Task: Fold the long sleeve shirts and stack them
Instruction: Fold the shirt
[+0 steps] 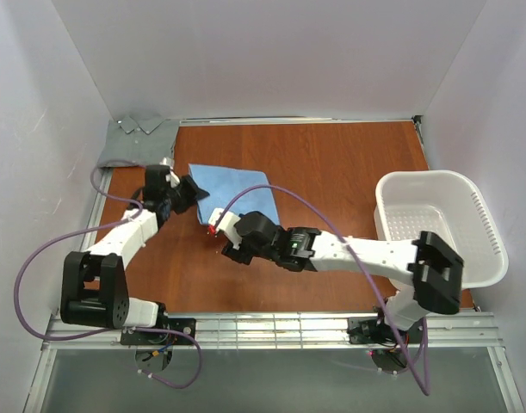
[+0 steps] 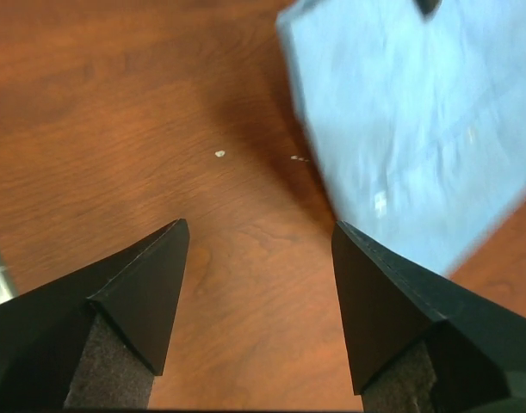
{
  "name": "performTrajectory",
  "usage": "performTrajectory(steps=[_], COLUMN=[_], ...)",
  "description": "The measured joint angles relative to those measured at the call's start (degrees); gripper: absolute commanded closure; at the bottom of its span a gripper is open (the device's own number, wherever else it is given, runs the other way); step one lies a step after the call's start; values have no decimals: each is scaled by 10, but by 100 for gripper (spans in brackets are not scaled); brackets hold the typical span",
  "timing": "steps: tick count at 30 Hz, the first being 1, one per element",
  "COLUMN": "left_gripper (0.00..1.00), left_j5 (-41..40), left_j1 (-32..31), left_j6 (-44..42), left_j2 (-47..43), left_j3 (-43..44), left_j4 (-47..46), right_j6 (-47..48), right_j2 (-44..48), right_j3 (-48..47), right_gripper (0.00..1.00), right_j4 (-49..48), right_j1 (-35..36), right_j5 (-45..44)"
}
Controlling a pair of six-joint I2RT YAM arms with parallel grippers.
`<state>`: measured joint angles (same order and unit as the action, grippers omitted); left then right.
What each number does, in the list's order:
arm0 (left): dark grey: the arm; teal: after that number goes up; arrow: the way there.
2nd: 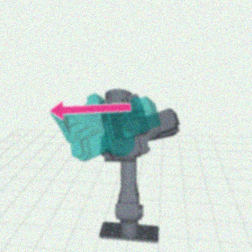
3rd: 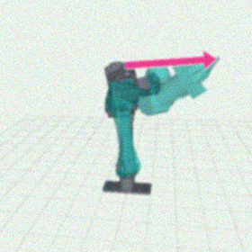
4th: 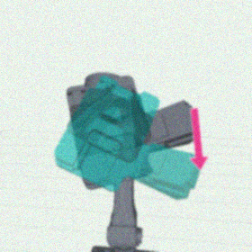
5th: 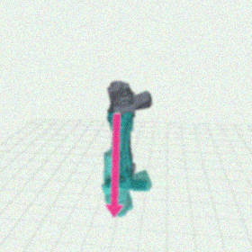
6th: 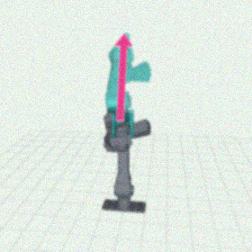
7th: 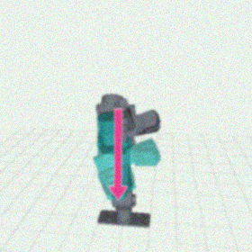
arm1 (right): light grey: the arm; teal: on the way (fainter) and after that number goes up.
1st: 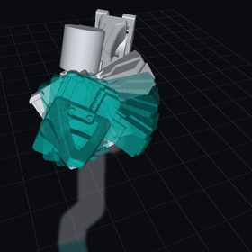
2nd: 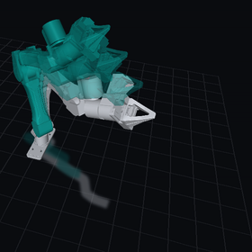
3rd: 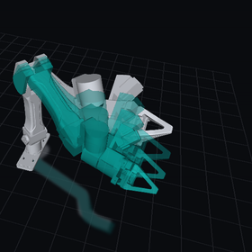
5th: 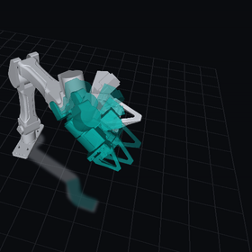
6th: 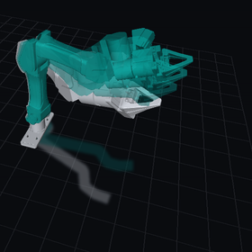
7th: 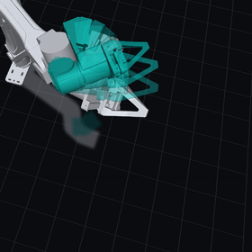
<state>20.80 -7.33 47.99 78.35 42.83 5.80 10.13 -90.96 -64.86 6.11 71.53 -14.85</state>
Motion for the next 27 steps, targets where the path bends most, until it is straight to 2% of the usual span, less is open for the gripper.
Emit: performTrajectory(steps=[8,16,18,20,22,25,27], left_gripper=[100,100,100,100,100,100,100], left_j5=[-98,-344,-414,-485,-551,-625,-639], left_j1=[64,58,43,0,-71,-188,-251], left_j6=[-223,-369,-399,-414,-416,-391,-363], left_j2=[38,119,123,128,155,248,336], left_j3=[314,617,643,653,661,667,667], left_j4=[285,523,539,567,602,643,653], right_j6=[-59,-85,-87,-87,-88,-98,-104], right_j2=[176,253,267,284,296,305,316], right_j3=[58,115,118,125,132,139,150], right_gripper=[36,36,36,36,35,35,35], right_j4=[49,108,111,112,113,115,118], right_j1=[0,0,0,0,0,0,0], right_j5=[0,-5,-9,-18,-27,-39,-48])
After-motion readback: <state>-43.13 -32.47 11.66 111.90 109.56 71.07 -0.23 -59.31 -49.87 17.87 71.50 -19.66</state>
